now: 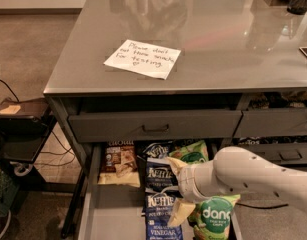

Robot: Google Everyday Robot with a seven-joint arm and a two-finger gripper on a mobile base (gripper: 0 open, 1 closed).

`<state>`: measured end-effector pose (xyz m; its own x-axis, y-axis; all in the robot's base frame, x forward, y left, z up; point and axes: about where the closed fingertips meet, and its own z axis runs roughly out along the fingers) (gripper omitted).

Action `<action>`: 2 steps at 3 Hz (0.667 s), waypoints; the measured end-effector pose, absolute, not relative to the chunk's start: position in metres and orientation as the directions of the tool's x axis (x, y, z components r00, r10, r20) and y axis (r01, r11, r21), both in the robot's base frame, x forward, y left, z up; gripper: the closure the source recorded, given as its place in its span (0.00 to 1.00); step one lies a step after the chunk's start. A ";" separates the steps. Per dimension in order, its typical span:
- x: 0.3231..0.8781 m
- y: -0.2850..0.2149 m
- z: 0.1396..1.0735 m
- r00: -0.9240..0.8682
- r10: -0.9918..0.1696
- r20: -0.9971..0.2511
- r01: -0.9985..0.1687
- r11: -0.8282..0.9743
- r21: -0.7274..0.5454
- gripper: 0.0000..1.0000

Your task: Pick blue chip bag from middle drawer and place on counter

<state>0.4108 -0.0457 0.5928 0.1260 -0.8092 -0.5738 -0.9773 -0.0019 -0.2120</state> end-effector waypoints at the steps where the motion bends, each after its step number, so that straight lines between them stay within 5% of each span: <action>1: 0.418 -0.036 0.561 0.148 -0.825 -0.545 -0.975 -0.030 -0.219 0.00; 2: 0.427 -0.032 0.533 0.140 -0.839 -0.525 -0.978 -0.033 -0.208 0.00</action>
Offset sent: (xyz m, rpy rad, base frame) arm 0.0276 0.0159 -0.0937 -0.0906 0.0154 0.0123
